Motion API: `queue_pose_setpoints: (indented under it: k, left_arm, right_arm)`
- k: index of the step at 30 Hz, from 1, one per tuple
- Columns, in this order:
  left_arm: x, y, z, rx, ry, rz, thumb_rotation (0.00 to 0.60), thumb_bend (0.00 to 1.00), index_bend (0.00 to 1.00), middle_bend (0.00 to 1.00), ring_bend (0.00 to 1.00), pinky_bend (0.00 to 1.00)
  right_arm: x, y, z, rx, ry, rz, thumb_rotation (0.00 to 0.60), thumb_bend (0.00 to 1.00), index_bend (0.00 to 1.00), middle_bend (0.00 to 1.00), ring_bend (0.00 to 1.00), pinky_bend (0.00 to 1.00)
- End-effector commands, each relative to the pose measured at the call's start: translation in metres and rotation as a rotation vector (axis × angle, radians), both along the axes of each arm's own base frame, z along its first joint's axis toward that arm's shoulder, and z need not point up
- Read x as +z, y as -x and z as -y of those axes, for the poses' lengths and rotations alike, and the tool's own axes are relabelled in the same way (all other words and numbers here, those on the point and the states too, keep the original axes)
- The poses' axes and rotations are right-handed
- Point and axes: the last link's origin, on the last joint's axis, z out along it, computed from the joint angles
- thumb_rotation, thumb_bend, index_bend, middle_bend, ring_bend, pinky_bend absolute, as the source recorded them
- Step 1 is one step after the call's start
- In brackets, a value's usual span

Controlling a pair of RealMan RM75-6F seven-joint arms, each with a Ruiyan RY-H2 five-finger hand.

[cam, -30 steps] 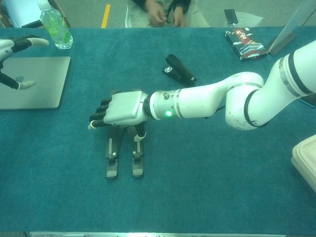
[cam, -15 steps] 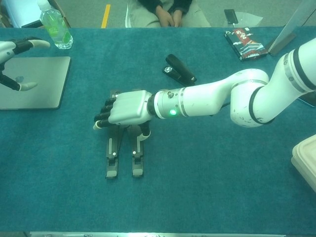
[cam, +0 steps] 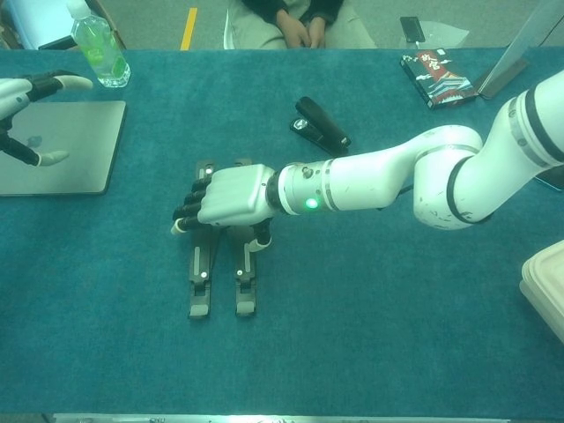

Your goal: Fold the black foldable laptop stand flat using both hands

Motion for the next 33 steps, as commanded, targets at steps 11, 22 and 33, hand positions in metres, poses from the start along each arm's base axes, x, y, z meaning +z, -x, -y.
queue_pose_setpoints:
  k: [11, 22, 33]
  left_arm:
    - [-0.002, -0.004, -0.001, -0.006, 0.005, 0.003, 0.600, 0.29, 0.00, 0.00, 0.00, 0.00]
    - [-0.003, 0.001, -0.001, 0.006, 0.004, 0.009, 0.600, 0.29, 0.00, 0.00, 0.00, 0.00]
    - [0.000, 0.006, 0.000, 0.015, 0.000, 0.020, 0.600, 0.29, 0.00, 0.00, 0.00, 0.00]
  right_arm:
    - [0.010, 0.005, -0.001, -0.004, 0.000, -0.005, 0.600, 0.16, 0.00, 0.04, 0.00, 0.06]
    - [-0.001, 0.005, -0.003, -0.001, 0.000, -0.029, 0.600, 0.16, 0.00, 0.04, 0.00, 0.06]
    - [-0.010, 0.002, -0.003, -0.003, 0.005, -0.031, 0.600, 0.17, 0.00, 0.11, 0.00, 0.06]
